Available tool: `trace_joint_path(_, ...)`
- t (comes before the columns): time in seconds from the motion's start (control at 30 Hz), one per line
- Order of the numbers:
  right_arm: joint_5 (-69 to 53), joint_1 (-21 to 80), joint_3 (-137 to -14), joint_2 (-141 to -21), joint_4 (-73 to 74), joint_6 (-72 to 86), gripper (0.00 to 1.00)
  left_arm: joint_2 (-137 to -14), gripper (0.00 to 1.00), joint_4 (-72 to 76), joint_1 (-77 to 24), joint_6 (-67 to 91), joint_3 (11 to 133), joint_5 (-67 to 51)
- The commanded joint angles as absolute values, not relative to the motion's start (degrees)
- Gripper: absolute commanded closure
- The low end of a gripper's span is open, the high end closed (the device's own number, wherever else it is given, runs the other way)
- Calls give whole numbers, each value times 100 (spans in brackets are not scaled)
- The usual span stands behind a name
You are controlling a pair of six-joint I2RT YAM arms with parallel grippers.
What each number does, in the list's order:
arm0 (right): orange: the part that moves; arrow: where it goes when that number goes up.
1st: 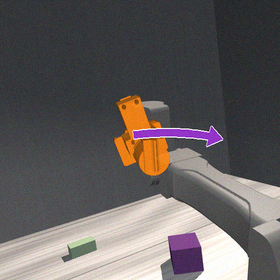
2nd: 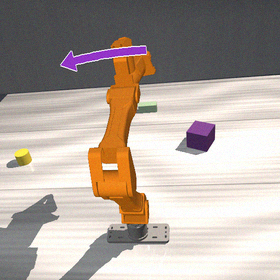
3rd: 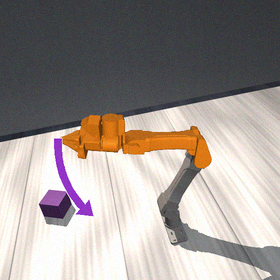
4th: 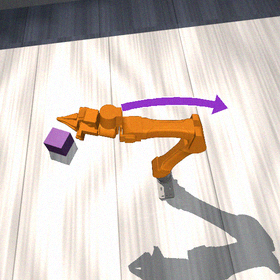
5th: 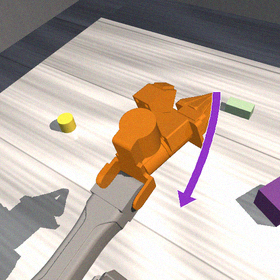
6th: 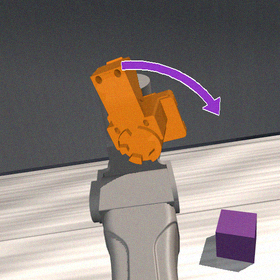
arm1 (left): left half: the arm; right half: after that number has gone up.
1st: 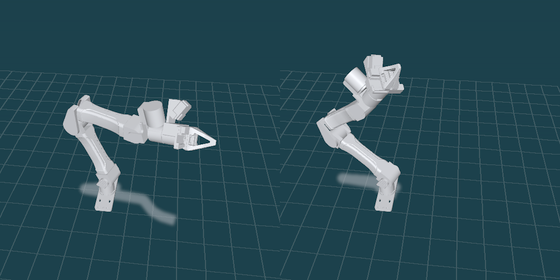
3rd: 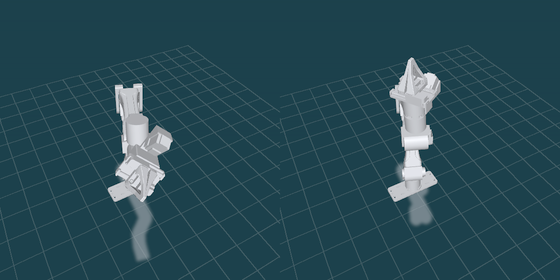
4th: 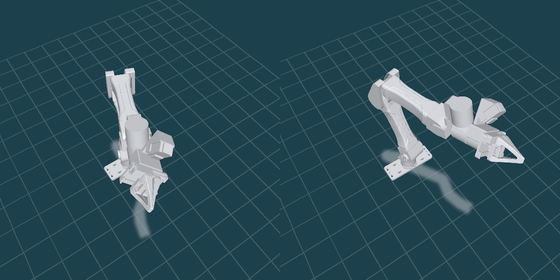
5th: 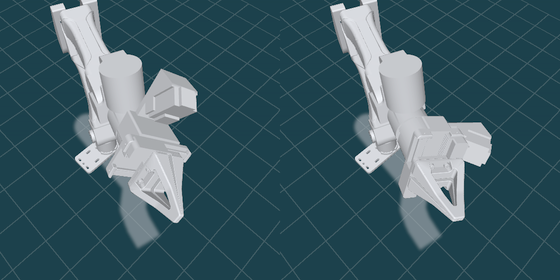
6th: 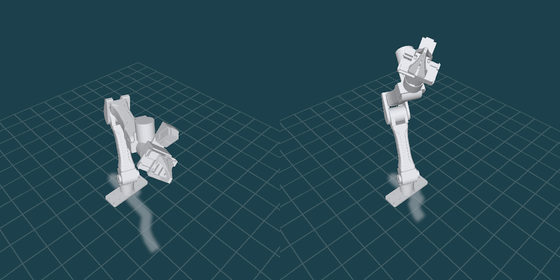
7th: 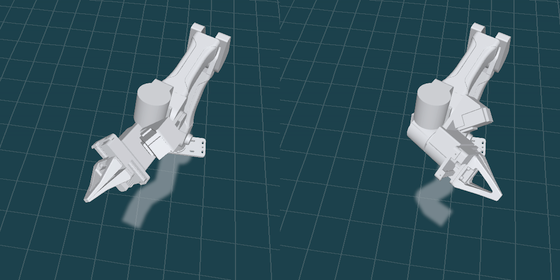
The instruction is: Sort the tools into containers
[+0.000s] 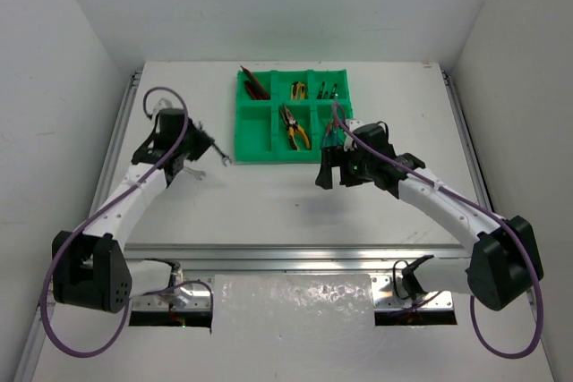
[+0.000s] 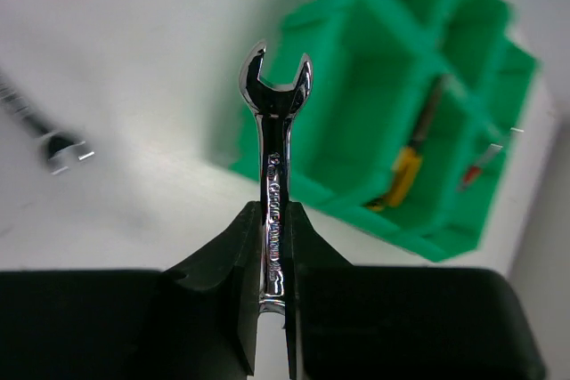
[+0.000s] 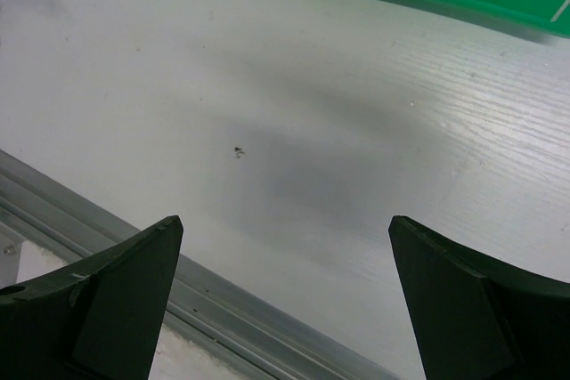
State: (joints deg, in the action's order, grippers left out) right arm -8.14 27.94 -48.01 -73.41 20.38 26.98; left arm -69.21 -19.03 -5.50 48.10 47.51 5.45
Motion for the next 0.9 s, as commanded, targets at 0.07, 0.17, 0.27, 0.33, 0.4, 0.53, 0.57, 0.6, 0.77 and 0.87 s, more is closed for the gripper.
trace_joint_path(0.07,-396,2769,-4992,-7128,2144,2619,1,-7584,100,-818,-1176,4483,5965,79)
trace_joint_path(0.17,-343,2733,-4966,-7084,2171,2593,1,-8111,100,-554,-1546,4360,6415,412)
trace_joint_path(0.27,-290,2698,-4922,-7058,2189,2584,1,-8752,100,-414,-1678,4211,6862,624)
trace_joint_path(0.33,-281,2698,-4896,-7031,2171,2654,1,-9218,100,-238,-1705,4088,7170,624)
trace_joint_path(0.4,-421,2707,-4825,-6979,2066,2698,1,-9621,100,-185,-1705,4034,7382,659)
trace_joint_path(0.53,-387,2698,-4808,-6926,2083,2707,1,-10080,100,-246,-1714,3885,7901,852)
trace_joint_path(0.57,-395,2698,-4799,-6908,2083,2707,1,-10203,100,-298,-1714,3876,7962,887)
trace_joint_path(0.6,-413,2707,-4799,-6900,2083,2724,1,-10256,100,-360,-1714,3841,8032,922)
trace_joint_path(0.77,-457,2698,-4755,-6882,2013,2733,1,-10686,100,-693,-1714,3727,8419,1002)
trace_joint_path(0.87,-483,2698,-4755,-6908,2030,2733,1,-10871,100,-808,-1714,3761,8473,1046)
